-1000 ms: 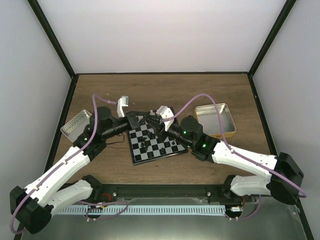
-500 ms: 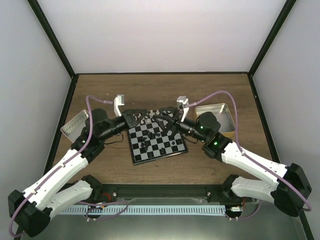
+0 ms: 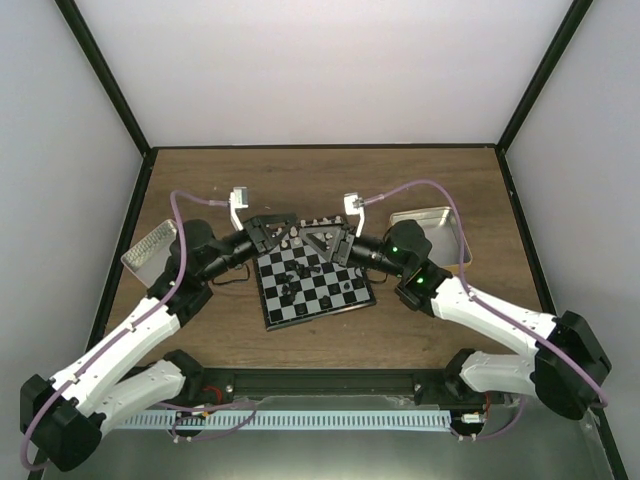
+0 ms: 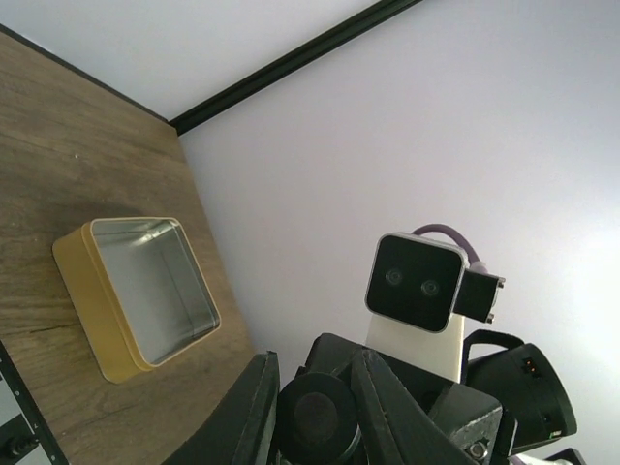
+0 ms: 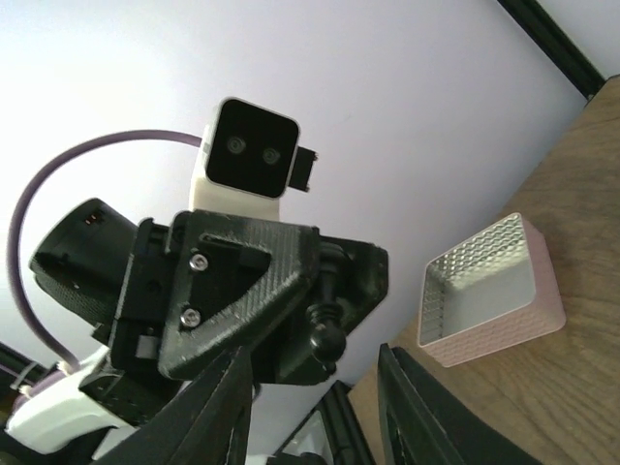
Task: Set up the chess pieces on the board
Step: Place the chess piece on the chessboard.
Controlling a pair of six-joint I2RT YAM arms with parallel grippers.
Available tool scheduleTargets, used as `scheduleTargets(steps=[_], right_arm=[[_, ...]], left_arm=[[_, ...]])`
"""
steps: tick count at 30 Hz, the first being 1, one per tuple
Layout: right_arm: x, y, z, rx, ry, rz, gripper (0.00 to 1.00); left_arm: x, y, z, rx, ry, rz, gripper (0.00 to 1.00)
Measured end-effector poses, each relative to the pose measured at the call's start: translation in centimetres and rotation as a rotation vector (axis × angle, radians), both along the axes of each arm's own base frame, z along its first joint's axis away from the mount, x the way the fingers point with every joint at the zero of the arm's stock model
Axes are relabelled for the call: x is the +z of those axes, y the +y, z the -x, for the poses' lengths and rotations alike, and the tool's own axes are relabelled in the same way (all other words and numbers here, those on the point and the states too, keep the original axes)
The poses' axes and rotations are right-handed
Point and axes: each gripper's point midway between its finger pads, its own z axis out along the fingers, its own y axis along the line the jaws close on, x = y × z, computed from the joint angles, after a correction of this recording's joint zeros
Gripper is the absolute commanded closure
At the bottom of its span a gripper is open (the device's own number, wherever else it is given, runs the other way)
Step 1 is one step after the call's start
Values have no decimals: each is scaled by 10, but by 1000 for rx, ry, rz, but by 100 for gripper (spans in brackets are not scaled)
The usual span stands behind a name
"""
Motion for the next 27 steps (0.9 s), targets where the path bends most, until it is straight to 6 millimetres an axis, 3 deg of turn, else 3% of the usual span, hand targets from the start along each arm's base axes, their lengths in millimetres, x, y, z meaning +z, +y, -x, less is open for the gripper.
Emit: scheduleTargets(steps=[7,18,24,27], right_arm=[[9,2,-1,14,29,-43,73],[7,5,-5,10,64,-62,82],[7,5,-11,-12,86,-58,99],[7,5,-14,-26,101,-53,99]], left_arm=[[0,-2,-1,-7,8,17,90],[0,-3,-1,-14,6,28,89],[2,-3,-1,-13,-1,43,79],[1,-2,-3,-9,2,47,64]])
